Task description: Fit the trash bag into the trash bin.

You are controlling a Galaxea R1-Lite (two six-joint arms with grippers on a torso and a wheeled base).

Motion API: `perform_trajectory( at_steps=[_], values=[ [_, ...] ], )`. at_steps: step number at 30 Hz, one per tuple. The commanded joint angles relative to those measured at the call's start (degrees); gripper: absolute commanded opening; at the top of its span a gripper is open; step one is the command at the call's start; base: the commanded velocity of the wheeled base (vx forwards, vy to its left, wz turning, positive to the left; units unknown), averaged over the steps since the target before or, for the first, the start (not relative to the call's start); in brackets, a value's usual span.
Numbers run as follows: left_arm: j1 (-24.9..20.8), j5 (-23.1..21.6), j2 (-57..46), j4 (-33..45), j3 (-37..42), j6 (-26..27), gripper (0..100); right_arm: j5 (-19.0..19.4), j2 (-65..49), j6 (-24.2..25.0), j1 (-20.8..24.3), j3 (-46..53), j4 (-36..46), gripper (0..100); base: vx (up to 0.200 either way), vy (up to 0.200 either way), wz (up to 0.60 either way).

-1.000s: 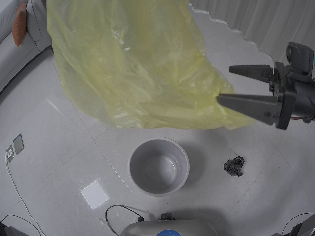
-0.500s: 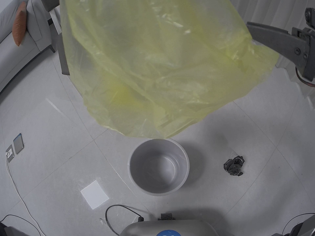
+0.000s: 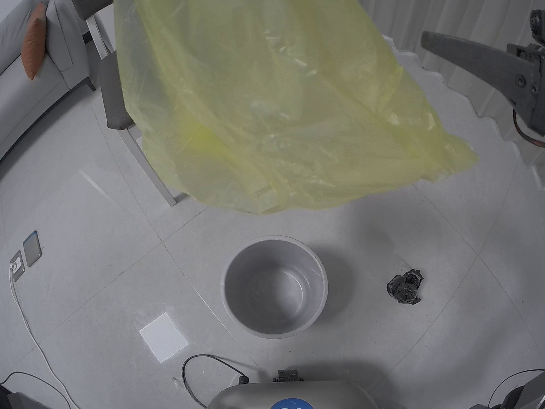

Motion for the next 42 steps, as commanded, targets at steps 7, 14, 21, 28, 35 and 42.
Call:
perform_trajectory(
  at_steps=[7, 14, 21, 28, 35, 42],
  values=[
    [-0.04, 0.02, -1.23, 0.01, 0.79, 0.01, 0, 0.34, 7.97, -0.35, 2.33, 0.55, -4.37, 100, 0.000, 0.000, 0.00],
    [0.04, 0.02, -2.37, 0.01, 1.67, 0.01, 0, 0.34, 8.24, -0.53, 2.68, 4.24, -4.63, 100, 0.000, 0.000, 0.00],
    [0.04, 0.02, -2.37, 0.01, 2.19, 0.01, 0, 0.34, 7.45, -1.23, 2.77, 5.83, -4.98, 100, 0.000, 0.000, 0.00],
    [0.04, 0.02, -2.37, 0.01, 3.16, 0.01, 0, 0.34, 3.23, -1.14, 1.89, 1.26, -4.63, 100, 0.000, 0.000, 0.00],
    [0.13, -0.34, -2.98, -0.17, 4.83, 0.01, 0, 0.34, 4.63, -0.61, 0.66, -2.79, -4.81, 100, 0.000, 0.000, 0.00],
    [0.13, -0.60, -3.42, -0.78, 5.01, 0.01, 0, 0.43, 10.26, -0.61, -0.40, -5.25, -4.98, 100, 0.000, 0.000, 0.00]
  ],
)
